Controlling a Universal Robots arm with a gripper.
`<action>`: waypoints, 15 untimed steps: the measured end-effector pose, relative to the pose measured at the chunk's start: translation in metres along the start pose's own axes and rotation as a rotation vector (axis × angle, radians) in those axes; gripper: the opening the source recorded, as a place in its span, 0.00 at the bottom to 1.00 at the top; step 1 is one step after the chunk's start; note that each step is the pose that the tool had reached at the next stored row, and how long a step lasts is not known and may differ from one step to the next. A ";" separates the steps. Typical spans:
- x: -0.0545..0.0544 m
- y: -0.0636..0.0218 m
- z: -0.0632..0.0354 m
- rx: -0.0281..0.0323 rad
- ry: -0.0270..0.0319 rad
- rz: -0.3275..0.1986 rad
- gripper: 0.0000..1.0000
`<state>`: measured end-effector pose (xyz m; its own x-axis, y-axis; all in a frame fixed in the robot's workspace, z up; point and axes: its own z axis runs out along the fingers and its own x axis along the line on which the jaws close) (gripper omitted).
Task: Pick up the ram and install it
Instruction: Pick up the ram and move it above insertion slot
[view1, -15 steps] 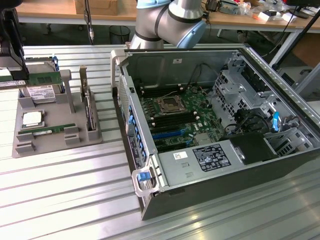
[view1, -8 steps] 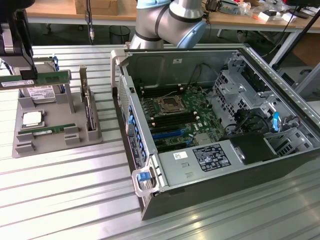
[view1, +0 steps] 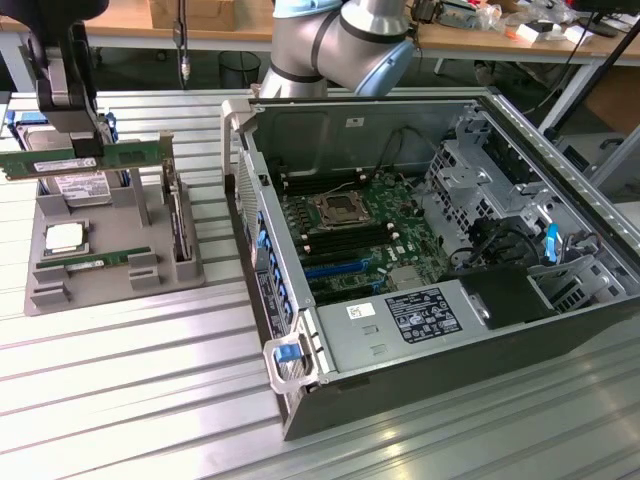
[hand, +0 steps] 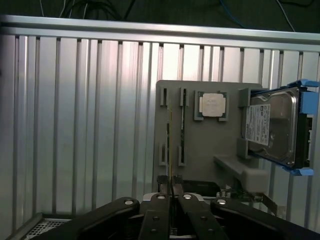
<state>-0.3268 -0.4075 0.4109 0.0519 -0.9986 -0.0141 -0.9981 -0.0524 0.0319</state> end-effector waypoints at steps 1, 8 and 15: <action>0.000 -0.0028 -0.0001 0.0000 0.0000 0.000 0.12; 0.001 -0.0172 -0.0006 -0.0001 0.0000 0.000 0.12; 0.002 -0.0328 -0.0010 0.0000 0.0000 0.000 0.12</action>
<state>-0.2939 -0.4075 0.4108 0.0519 -0.9986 -0.0141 -0.9981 -0.0523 0.0319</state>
